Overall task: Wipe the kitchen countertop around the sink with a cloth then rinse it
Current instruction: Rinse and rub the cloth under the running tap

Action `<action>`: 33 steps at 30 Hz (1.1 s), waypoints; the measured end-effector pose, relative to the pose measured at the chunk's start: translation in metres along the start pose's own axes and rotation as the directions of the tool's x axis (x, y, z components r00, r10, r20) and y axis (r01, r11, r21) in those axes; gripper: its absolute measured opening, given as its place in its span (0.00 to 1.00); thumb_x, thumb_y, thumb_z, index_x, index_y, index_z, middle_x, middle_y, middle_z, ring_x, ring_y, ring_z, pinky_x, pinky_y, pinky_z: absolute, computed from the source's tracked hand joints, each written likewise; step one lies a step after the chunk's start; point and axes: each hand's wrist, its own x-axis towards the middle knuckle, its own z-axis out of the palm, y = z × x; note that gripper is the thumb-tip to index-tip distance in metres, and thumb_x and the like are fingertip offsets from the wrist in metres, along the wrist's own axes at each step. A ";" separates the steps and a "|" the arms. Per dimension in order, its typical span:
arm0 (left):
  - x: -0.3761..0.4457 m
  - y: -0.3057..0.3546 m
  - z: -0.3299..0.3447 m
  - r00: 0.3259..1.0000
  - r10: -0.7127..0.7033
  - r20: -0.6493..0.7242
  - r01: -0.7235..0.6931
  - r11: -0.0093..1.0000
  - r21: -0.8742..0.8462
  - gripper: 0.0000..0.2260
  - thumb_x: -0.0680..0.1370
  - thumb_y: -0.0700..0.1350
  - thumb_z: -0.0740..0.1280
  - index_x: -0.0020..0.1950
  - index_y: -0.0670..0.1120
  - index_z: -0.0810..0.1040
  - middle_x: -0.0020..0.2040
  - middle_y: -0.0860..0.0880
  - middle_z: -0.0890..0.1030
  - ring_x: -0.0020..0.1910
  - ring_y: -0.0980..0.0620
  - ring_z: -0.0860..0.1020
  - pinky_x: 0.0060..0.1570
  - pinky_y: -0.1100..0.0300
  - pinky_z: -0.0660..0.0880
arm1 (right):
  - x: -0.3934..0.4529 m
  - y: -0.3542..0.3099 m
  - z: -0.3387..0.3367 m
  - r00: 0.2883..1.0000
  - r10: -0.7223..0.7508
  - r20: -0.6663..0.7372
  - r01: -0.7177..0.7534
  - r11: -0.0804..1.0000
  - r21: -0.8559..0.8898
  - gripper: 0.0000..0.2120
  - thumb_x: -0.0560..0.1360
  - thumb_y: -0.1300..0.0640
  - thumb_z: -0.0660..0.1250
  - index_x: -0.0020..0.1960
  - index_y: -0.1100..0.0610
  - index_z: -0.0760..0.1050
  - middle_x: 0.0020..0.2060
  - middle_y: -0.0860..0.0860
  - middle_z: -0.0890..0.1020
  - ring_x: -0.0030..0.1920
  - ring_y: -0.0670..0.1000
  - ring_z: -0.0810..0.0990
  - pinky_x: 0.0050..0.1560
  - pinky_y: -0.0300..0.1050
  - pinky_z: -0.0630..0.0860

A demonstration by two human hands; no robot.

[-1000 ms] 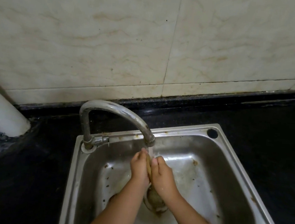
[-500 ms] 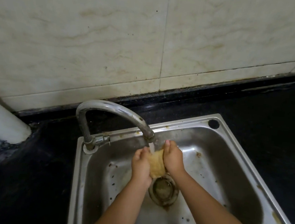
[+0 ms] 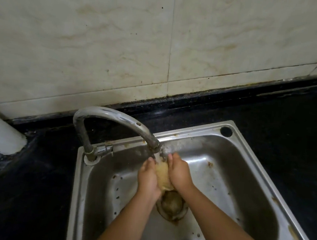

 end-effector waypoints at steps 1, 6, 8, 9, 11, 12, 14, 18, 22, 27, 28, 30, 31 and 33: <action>0.000 0.005 -0.002 0.999 0.035 0.006 -0.035 0.999 0.038 0.12 0.82 0.42 0.54 0.44 0.43 0.74 0.40 0.44 0.78 0.38 0.49 0.77 0.39 0.58 0.76 | -0.001 0.000 -0.003 1.000 0.006 -0.004 -0.005 0.996 0.084 0.13 0.82 0.56 0.50 0.49 0.62 0.69 0.41 0.58 0.77 0.41 0.51 0.73 0.38 0.40 0.65; 0.003 0.013 -0.019 0.983 0.113 0.143 -0.152 0.942 0.299 0.08 0.81 0.42 0.55 0.48 0.50 0.71 0.46 0.46 0.76 0.42 0.51 0.76 0.41 0.58 0.74 | -0.017 0.002 -0.023 0.988 0.011 0.151 -0.081 0.880 0.467 0.07 0.79 0.59 0.57 0.43 0.51 0.68 0.37 0.49 0.73 0.37 0.45 0.73 0.37 0.34 0.70; 0.004 0.014 -0.024 0.975 0.109 0.193 -0.163 0.943 0.290 0.10 0.80 0.37 0.56 0.49 0.52 0.70 0.49 0.48 0.75 0.44 0.53 0.75 0.40 0.60 0.75 | -0.029 0.005 -0.029 0.951 0.018 0.310 -0.206 0.783 0.586 0.10 0.78 0.65 0.58 0.45 0.51 0.69 0.36 0.52 0.73 0.27 0.42 0.73 0.25 0.33 0.69; 0.004 0.016 -0.026 0.972 0.078 0.222 -0.137 0.954 0.265 0.11 0.79 0.35 0.56 0.49 0.51 0.70 0.49 0.48 0.76 0.45 0.52 0.76 0.40 0.60 0.75 | -0.033 0.009 -0.032 0.927 0.017 0.376 -0.262 0.746 0.613 0.12 0.78 0.68 0.57 0.46 0.52 0.69 0.36 0.54 0.72 0.24 0.43 0.71 0.21 0.33 0.66; 0.002 0.018 -0.027 0.958 -0.017 0.286 -0.051 0.973 0.226 0.10 0.78 0.35 0.58 0.51 0.50 0.72 0.50 0.46 0.76 0.46 0.49 0.77 0.40 0.57 0.75 | -0.036 0.015 -0.036 0.891 0.029 0.453 -0.317 0.754 0.575 0.12 0.77 0.69 0.58 0.48 0.52 0.69 0.41 0.54 0.74 0.29 0.44 0.75 0.26 0.35 0.70; 0.001 0.019 -0.027 0.950 -0.061 0.307 -0.016 0.970 0.242 0.08 0.78 0.36 0.60 0.51 0.49 0.72 0.50 0.44 0.77 0.45 0.48 0.77 0.40 0.56 0.75 | -0.036 0.014 -0.038 0.884 0.041 0.465 -0.326 0.766 0.553 0.10 0.77 0.66 0.59 0.50 0.51 0.69 0.45 0.53 0.75 0.37 0.45 0.77 0.33 0.36 0.74; -0.001 0.020 -0.026 0.943 -0.119 0.312 0.012 0.946 0.324 0.05 0.78 0.40 0.62 0.52 0.46 0.73 0.50 0.43 0.78 0.43 0.48 0.79 0.37 0.57 0.77 | -0.033 0.016 -0.037 0.896 0.065 0.439 -0.328 0.763 0.557 0.08 0.78 0.58 0.60 0.56 0.49 0.68 0.48 0.49 0.77 0.45 0.45 0.77 0.40 0.34 0.75; 0.001 0.027 -0.019 0.982 -0.063 0.180 -0.021 0.903 0.429 0.05 0.80 0.46 0.59 0.51 0.46 0.73 0.48 0.43 0.77 0.44 0.48 0.77 0.39 0.56 0.76 | -0.022 0.006 -0.030 0.923 0.064 0.379 -0.281 0.785 0.552 0.05 0.78 0.55 0.60 0.48 0.55 0.75 0.41 0.52 0.79 0.40 0.48 0.78 0.39 0.37 0.75; 0.005 0.029 -0.034 0.996 -0.025 0.091 -0.028 0.842 0.538 0.01 0.77 0.42 0.65 0.47 0.46 0.74 0.47 0.44 0.77 0.43 0.48 0.77 0.38 0.57 0.74 | -0.015 -0.001 -0.025 0.947 0.131 0.293 -0.285 0.761 0.582 0.12 0.80 0.57 0.57 0.38 0.56 0.70 0.35 0.52 0.75 0.36 0.49 0.74 0.39 0.42 0.72; -0.008 0.012 -0.047 0.961 -0.260 0.092 0.200 0.888 0.413 0.03 0.77 0.40 0.63 0.45 0.46 0.76 0.42 0.47 0.80 0.43 0.51 0.78 0.42 0.59 0.73 | -0.019 -0.007 -0.021 0.966 -0.017 0.257 -0.098 0.898 0.429 0.14 0.79 0.65 0.55 0.56 0.47 0.65 0.44 0.50 0.75 0.40 0.46 0.75 0.38 0.34 0.74; -0.011 0.009 -0.045 0.969 -0.226 0.098 0.181 0.923 0.339 0.03 0.78 0.40 0.62 0.47 0.45 0.76 0.43 0.47 0.80 0.42 0.50 0.78 0.42 0.58 0.74 | -0.020 -0.007 -0.022 0.968 -0.060 0.244 -0.043 0.919 0.392 0.19 0.78 0.68 0.55 0.61 0.47 0.64 0.46 0.49 0.75 0.43 0.45 0.76 0.39 0.29 0.73; -0.014 0.006 -0.042 0.986 -0.106 0.129 0.061 0.947 0.314 0.04 0.78 0.38 0.61 0.46 0.45 0.74 0.43 0.47 0.80 0.39 0.51 0.78 0.36 0.60 0.76 | -0.022 -0.005 -0.024 0.967 -0.126 0.223 0.046 0.942 0.333 0.23 0.76 0.73 0.53 0.64 0.50 0.66 0.52 0.50 0.75 0.49 0.45 0.75 0.42 0.21 0.70; -0.015 0.005 -0.040 0.987 -0.041 0.155 -0.012 0.946 0.324 0.05 0.78 0.37 0.61 0.45 0.45 0.73 0.42 0.47 0.79 0.38 0.52 0.77 0.35 0.63 0.76 | -0.022 -0.003 -0.025 0.969 -0.142 0.201 0.067 0.938 0.341 0.23 0.76 0.74 0.52 0.61 0.51 0.68 0.51 0.50 0.75 0.50 0.45 0.74 0.42 0.20 0.69; -0.017 0.003 -0.038 0.984 0.072 0.164 -0.124 0.934 0.335 0.06 0.78 0.35 0.61 0.44 0.45 0.72 0.40 0.47 0.76 0.37 0.54 0.75 0.32 0.68 0.74 | -0.023 -0.004 -0.026 0.979 -0.084 0.184 0.000 0.911 0.412 0.20 0.76 0.75 0.49 0.53 0.56 0.73 0.44 0.50 0.77 0.43 0.45 0.74 0.36 0.21 0.69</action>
